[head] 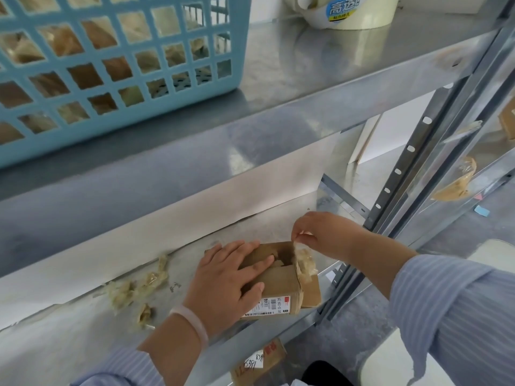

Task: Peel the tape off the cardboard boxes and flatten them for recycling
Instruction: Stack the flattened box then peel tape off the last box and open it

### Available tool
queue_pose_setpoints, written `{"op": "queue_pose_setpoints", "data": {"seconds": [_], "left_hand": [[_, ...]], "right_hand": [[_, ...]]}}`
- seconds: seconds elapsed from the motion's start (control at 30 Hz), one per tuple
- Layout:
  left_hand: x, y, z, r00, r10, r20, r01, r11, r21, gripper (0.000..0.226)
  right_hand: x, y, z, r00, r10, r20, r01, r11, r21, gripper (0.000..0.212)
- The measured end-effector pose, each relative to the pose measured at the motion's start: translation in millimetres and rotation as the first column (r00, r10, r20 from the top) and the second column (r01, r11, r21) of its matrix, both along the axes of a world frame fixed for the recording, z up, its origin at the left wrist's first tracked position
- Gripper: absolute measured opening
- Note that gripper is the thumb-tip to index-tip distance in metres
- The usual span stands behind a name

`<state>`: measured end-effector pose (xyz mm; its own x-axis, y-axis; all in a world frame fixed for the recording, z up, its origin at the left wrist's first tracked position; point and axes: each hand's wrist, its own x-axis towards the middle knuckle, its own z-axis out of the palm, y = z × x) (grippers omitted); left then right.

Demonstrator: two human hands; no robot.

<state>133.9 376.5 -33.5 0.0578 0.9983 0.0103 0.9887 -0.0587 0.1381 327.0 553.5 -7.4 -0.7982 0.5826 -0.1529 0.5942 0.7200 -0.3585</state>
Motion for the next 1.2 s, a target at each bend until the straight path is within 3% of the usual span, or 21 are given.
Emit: {"op": "queue_pose_setpoints", "data": {"seconds": [0.23,0.33,0.4,0.5,0.57,0.6,0.63,0.7,0.77,0.83,1.07,1.1,1.2], "left_hand": [[1,0,1,1.000,0.017,-0.004,-0.017,1.000,-0.014,0.054],[1,1,1,1.000,0.022,-0.010,-0.022,1.000,-0.011,0.055],[2,2,3,1.000,0.020,0.005,-0.020,1.000,-0.015,0.055],[2,1,3,1.000,0.018,0.004,-0.018,1.000,-0.019,0.057],[2,1,3,1.000,0.016,0.007,-0.016,1.000,-0.018,0.056],[2,1,3,1.000,0.015,0.007,-0.015,1.000,-0.018,0.056],[3,1,3,1.000,0.014,0.005,-0.014,1.000,-0.019,0.056],[3,1,3,1.000,0.014,0.009,-0.014,1.000,-0.017,0.055],[3,1,3,1.000,0.015,0.019,-0.015,1.000,-0.012,0.054],[2,1,2,1.000,0.014,0.012,-0.014,1.000,-0.014,0.053],[2,1,2,1.000,0.013,0.016,-0.013,1.000,-0.003,0.052],[2,1,2,1.000,0.013,0.017,-0.013,1.000,-0.003,0.052],[2,2,3,1.000,0.013,0.018,-0.013,1.000,-0.003,0.052]], "right_hand": [[11,-10,-18,0.983,-0.176,-0.045,0.171,0.980,-0.100,0.010],[21,-15,-20,0.938,-0.323,-0.127,0.283,0.924,-0.258,0.012],[22,-19,-18,0.860,-0.471,-0.198,0.322,0.800,-0.506,0.007],[22,-25,-14,0.734,-0.660,-0.161,0.250,0.483,-0.839,0.007],[23,-27,-15,0.654,-0.748,-0.115,0.195,0.314,-0.929,0.010],[23,-28,-16,0.613,-0.783,-0.111,0.195,0.286,-0.938,0.011],[22,-29,-17,0.577,-0.806,-0.132,0.224,0.311,-0.923,0.010],[19,-29,-21,0.544,-0.805,-0.238,0.320,0.461,-0.828,0.010],[14,-29,-21,0.584,-0.738,-0.338,0.407,0.626,-0.665,0.011],[9,-30,-21,0.637,-0.666,-0.388,0.423,0.723,-0.547,0.012],[11,-42,-17,0.816,-0.468,-0.340,0.294,0.842,-0.453,0.013],[13,-44,-17,0.841,-0.432,-0.325,0.264,0.853,-0.450,0.021],[16,-53,-12,0.860,-0.417,-0.293,0.209,0.813,-0.543,0.075]]}}
